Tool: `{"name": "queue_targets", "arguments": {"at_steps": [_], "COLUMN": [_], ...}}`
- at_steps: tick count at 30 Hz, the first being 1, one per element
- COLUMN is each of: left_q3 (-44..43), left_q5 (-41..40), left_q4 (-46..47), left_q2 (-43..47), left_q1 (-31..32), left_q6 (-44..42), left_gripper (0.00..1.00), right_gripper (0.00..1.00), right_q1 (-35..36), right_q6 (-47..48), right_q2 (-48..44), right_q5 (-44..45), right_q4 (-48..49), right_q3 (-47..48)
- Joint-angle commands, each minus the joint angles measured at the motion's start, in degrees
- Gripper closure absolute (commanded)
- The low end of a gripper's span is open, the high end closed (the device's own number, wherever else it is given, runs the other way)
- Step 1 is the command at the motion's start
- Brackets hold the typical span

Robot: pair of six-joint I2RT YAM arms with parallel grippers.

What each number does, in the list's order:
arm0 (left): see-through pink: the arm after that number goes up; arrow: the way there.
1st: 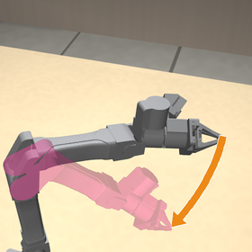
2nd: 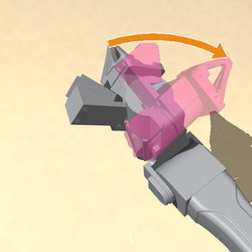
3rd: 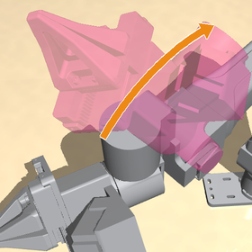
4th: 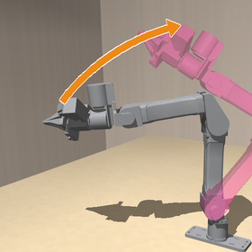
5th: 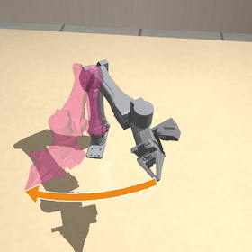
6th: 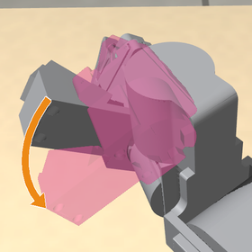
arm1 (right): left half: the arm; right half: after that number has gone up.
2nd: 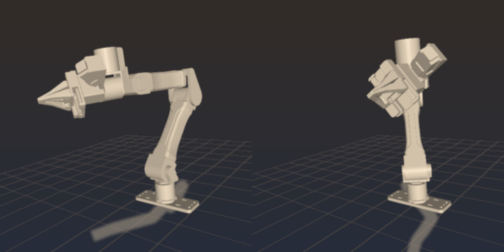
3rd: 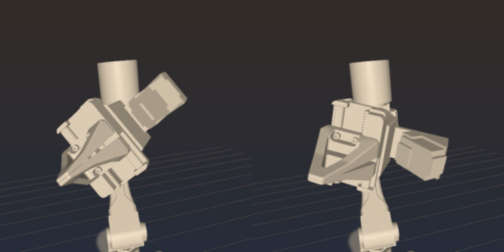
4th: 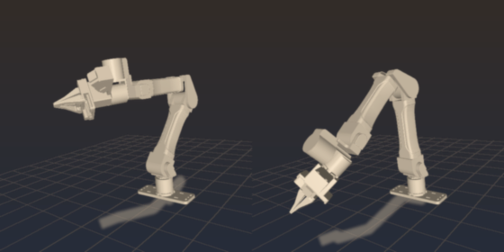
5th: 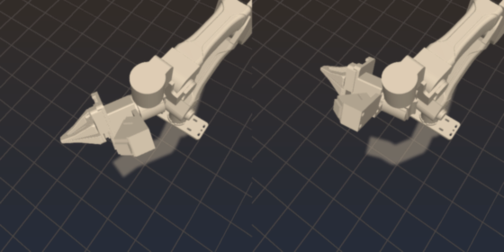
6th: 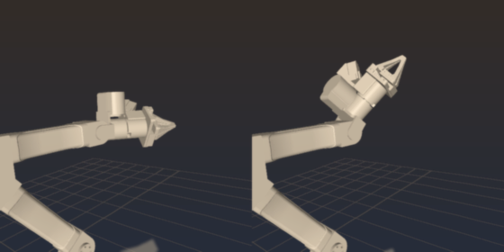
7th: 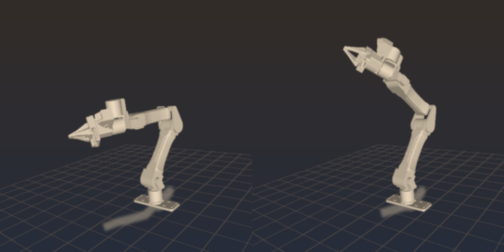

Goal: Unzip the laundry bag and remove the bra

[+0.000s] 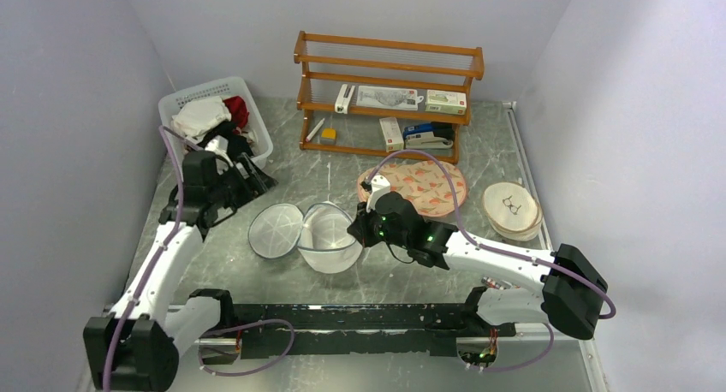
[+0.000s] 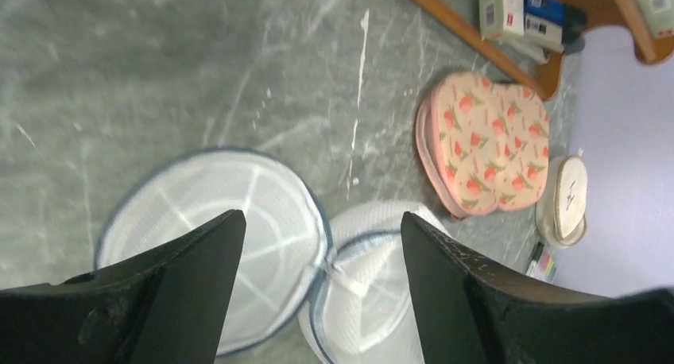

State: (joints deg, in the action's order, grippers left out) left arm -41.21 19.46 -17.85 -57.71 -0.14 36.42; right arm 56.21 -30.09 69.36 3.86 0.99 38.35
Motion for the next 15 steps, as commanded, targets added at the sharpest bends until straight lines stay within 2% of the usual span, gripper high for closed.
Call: {"name": "queue_targets", "arguments": {"at_steps": [1, 5, 9, 15], "left_q3": [1.62, 5.03, 6.45, 10.87], "left_q5": [-16.01, -23.94, -33.00, -33.46], "left_q4": [-11.56, -16.76, -23.71, -19.11], "left_q2": [4.91, 8.17, 7.42, 7.03], "left_q1": [7.64, 11.00, 11.57, 11.57], "left_q6": [9.45, 19.96, 24.09, 23.22], "left_gripper": [0.17, 0.21, 0.34, 0.29], "right_gripper": [0.97, 0.96, 0.96, 0.96], "right_q1": [-0.27, -0.35, -0.40, -0.35], "right_q6": [1.88, 2.38, 2.31, 1.88], "right_q2": [0.04, -0.10, -0.18, -0.41], "right_q5": [1.76, 3.51, 3.67, 3.30], "right_q4": [1.13, 0.75, 0.41, 0.22], "right_q3": [0.43, 0.78, 1.04, 0.55]}}
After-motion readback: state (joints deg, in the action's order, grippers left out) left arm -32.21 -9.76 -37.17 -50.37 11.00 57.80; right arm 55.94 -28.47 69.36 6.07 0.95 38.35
